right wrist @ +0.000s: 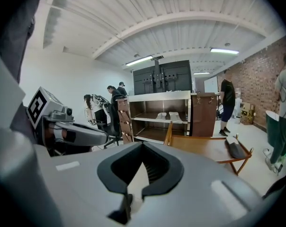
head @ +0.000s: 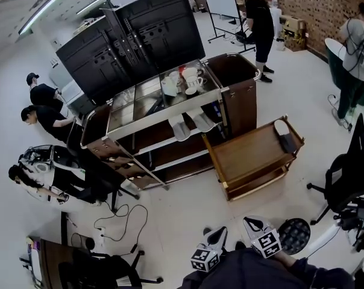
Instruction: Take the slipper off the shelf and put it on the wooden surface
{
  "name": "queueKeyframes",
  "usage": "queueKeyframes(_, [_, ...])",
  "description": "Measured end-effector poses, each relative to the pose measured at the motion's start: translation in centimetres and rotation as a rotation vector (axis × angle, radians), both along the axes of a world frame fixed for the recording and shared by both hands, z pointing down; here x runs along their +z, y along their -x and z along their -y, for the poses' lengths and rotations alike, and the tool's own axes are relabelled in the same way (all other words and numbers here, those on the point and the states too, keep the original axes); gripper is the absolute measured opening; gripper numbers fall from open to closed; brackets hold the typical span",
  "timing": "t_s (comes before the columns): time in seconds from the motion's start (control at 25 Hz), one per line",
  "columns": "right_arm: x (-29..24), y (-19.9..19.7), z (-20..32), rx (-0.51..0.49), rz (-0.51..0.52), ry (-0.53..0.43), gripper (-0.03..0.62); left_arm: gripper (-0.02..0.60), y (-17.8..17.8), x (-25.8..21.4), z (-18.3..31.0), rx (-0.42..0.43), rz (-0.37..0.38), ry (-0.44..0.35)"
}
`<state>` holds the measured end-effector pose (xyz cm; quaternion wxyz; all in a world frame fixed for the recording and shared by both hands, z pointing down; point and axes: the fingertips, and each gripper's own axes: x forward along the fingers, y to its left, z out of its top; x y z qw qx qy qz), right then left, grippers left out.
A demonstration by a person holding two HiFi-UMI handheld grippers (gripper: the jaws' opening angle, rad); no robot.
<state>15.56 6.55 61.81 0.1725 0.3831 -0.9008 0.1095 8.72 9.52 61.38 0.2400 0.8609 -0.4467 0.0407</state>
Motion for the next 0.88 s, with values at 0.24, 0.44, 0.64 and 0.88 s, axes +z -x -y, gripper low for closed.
queueKeyframes(0.24, [-0.1,0.8,-0.2,-0.037,-0.001,0.002,0.000,0.012,0.7,0.3,-0.8,-0.036,-0.006,0.030])
queueKeyframes(0.44, [0.3,1.0,-0.6,-0.060,-0.006,0.004,0.000,0.012,0.5,0.3,-1.0,-0.034,0.001,0.026])
queueKeyframes(0.64, [0.0,1.0,-0.6,-0.062,0.002,0.000,0.001,0.012,0.9,0.3,-1.2,-0.056,0.004,0.024])
queueKeyframes(0.88, [-0.3,0.9,-0.3,-0.065,0.018,-0.006,0.001,0.012,1.1,0.2,-1.1,-0.063,0.019,0.016])
